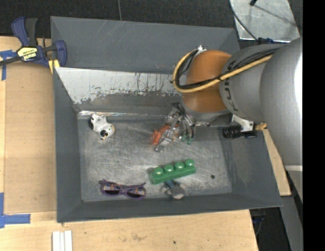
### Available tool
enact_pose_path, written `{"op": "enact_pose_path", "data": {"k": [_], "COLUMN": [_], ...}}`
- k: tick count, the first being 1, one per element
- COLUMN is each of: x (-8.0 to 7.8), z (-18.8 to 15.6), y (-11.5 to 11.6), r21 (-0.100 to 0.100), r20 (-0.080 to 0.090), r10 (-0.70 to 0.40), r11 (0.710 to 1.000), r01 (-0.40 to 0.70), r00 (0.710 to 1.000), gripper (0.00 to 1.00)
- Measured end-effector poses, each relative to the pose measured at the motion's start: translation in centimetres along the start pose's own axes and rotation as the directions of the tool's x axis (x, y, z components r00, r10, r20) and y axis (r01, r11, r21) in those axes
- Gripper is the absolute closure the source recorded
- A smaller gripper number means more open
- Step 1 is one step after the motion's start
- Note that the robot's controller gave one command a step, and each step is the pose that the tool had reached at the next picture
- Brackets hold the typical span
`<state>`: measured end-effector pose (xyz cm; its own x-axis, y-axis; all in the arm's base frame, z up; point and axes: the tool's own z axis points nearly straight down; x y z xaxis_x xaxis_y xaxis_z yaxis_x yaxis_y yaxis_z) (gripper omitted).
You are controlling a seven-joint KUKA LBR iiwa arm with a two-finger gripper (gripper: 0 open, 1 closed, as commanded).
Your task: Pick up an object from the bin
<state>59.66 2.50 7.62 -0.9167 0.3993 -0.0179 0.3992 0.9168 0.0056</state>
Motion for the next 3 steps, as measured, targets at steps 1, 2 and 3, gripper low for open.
{"op": "enact_pose_path", "data": {"k": [1, 2, 3], "x": [-0.9, -1.1, -2.0], "z": [0.1, 0.1, 0.2], "y": [0.8, 1.0, 2.3], "r21": [0.006, 0.002, 0.007], "r20": [-0.013, -0.007, -0.012], "r10": [-0.002, 0.0, -0.005], "r11": [1.0, 1.0, 1.0], "r01": [0.002, 0.0, 0.005], "r00": [1.0, 1.0, 1.0], "gripper": [1.0, 1.0, 1.0]}}
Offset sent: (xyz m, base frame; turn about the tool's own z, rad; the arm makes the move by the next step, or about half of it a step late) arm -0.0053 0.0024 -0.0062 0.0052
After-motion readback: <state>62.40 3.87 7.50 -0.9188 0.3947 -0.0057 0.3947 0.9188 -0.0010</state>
